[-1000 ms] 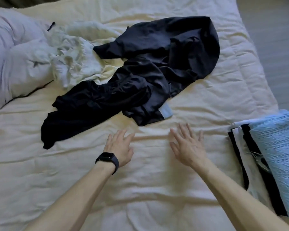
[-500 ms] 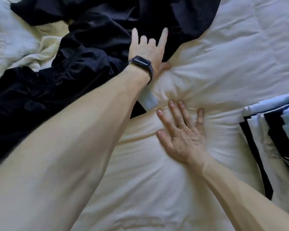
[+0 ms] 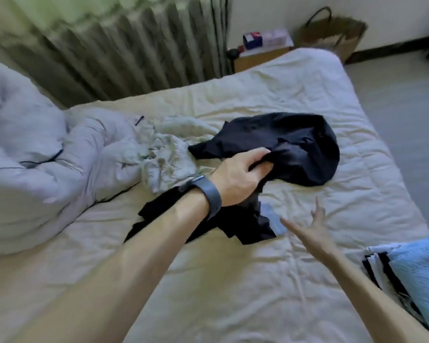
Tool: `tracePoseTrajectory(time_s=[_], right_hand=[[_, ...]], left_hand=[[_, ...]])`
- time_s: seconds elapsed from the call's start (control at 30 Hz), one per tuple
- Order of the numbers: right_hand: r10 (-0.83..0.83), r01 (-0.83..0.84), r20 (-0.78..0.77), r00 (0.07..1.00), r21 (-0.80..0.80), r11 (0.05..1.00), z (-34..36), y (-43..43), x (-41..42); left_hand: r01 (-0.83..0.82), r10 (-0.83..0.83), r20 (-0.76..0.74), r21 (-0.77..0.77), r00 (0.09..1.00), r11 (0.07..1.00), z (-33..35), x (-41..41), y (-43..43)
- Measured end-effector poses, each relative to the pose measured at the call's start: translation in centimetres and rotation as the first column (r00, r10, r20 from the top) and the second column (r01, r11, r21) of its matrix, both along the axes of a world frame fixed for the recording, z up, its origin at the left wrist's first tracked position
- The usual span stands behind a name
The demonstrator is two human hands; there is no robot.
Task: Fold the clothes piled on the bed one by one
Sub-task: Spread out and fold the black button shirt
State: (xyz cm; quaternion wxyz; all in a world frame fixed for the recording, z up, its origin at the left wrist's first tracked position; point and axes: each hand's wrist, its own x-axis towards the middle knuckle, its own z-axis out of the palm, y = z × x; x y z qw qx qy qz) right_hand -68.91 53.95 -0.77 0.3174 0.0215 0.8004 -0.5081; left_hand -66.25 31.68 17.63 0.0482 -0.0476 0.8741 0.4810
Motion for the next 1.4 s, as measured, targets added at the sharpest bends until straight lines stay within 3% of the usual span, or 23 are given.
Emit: tracePoseTrajectory(time_s=[0.1,0.2,0.3,0.4,0.47,0.57,0.67,0.73,0.8,0.9,1.03,1.2,1.3,1.4], right_hand=[[0.006,-0.050,-0.251,0.968,-0.170,0.984,9.2,-2.3,2.0],[0.315,-0.355,-0.203,0.927,-0.212,0.910,15.9,-4.6,6.8],[0.539,-0.547,-0.103,0.836,-0.093,0.832,19.6,-6.8,14.6],[0.502,-0.513,-0.147,0.852,-0.052,0.857,20.7,-8.6,21.2],[0.418,-0.427,-0.141,0.897,-0.041,0.903,20.8,-8.9,24.3],[0.450,-0.425,-0.268,0.852,0.147,0.893,21.7,-8.1,27.9],[0.699,-0.503,-0.323,0.638,0.513,0.696,22.1,-6.8,30.8],[0.769,-0.513,-0.301,0.564,0.602,0.611,21.7,-6.3,32.8],[0.780,-0.513,-0.276,0.561,0.624,0.590,21.2,-6.4,34.5],[0.739,-0.469,-0.317,0.595,0.610,0.639,20.4,-8.0,37.3],[0.631,-0.368,-0.429,0.647,0.549,0.751,20.3,-9.0,40.1],[0.541,-0.231,-0.445,0.714,0.580,0.781,20.7,-7.0,42.4],[0.327,-0.086,-0.512,0.794,0.439,0.894,21.8,-7.0,44.1],[0.167,-0.033,-0.578,0.799,0.234,0.972,24.7,-8.3,45.4]], left_hand=[[0.009,-0.008,-0.014,0.068,1.000,0.998,5.5,7.6,-0.5],[-0.079,0.082,-0.009,0.184,0.997,0.980,8.9,14.0,-0.9],[-0.105,0.096,0.043,0.331,0.994,0.938,10.6,20.1,-1.6],[-0.112,0.098,0.054,0.382,0.994,0.917,10.6,25.5,-3.4],[-0.211,0.203,0.067,0.450,0.977,0.868,10.1,29.2,-4.9],[-0.420,0.416,0.115,0.452,0.902,0.787,8.5,35.1,-6.9],[-0.644,0.620,0.226,0.456,0.751,0.614,6.4,40.2,-8.5],[-0.707,0.692,0.285,0.542,0.663,0.454,6.2,42.5,-9.4],[-0.691,0.681,0.306,0.597,0.665,0.407,7.0,44.0,-9.8],[-0.644,0.667,0.231,0.599,0.708,0.477,8.6,45.7,-10.1],[-0.683,0.755,0.079,0.494,0.651,0.538,10.4,48.8,-11.9],[-0.653,0.731,0.046,0.491,0.681,0.577,11.5,54.0,-13.0],[-0.619,0.706,0.003,0.483,0.708,0.619,12.7,56.4,-13.8],[-0.692,0.769,0.005,0.440,0.639,0.572,13.7,58.0,-15.9]])
